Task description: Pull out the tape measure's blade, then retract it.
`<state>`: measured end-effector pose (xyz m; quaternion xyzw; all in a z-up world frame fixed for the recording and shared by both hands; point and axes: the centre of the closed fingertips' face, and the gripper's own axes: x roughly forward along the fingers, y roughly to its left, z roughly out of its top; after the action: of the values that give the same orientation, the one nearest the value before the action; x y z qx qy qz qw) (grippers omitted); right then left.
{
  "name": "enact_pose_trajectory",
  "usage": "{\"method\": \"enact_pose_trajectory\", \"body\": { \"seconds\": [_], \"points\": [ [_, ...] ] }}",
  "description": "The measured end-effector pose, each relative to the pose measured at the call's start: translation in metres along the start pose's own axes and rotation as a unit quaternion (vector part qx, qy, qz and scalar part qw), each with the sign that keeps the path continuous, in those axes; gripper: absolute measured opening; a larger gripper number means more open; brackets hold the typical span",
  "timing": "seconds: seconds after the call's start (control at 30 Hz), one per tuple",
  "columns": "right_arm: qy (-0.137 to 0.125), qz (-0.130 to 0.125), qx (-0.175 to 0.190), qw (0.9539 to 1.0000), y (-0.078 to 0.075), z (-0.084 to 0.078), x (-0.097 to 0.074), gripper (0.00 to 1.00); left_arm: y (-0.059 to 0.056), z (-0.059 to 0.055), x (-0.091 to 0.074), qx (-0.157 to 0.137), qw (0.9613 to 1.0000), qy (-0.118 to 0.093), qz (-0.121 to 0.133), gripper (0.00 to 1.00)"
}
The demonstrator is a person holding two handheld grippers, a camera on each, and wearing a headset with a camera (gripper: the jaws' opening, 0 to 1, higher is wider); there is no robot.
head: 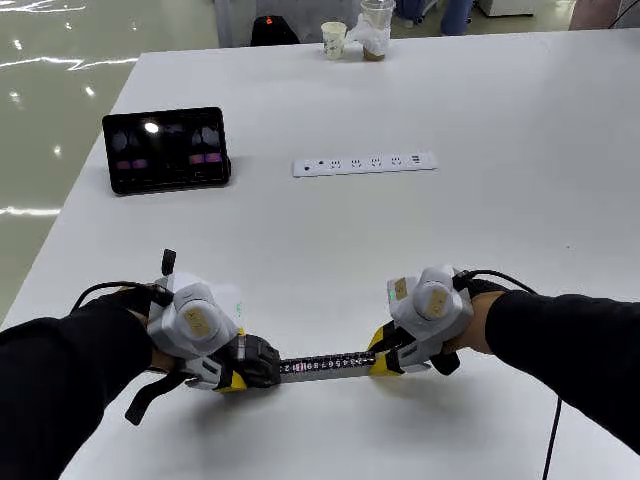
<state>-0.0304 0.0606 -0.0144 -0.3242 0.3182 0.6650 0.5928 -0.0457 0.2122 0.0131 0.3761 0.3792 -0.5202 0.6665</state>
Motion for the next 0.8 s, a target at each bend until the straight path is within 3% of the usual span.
{"method": "enact_pose_trajectory", "body": {
  "seconds": [0.8],
  "points": [
    [0.003,-0.003,-0.002,1.0000,-0.0005,-0.0106,-0.0074,0.11,-0.0007,0.0002,0.0012,-0.002,1.0000,0.000,0.002,0.31]
  ]
}}
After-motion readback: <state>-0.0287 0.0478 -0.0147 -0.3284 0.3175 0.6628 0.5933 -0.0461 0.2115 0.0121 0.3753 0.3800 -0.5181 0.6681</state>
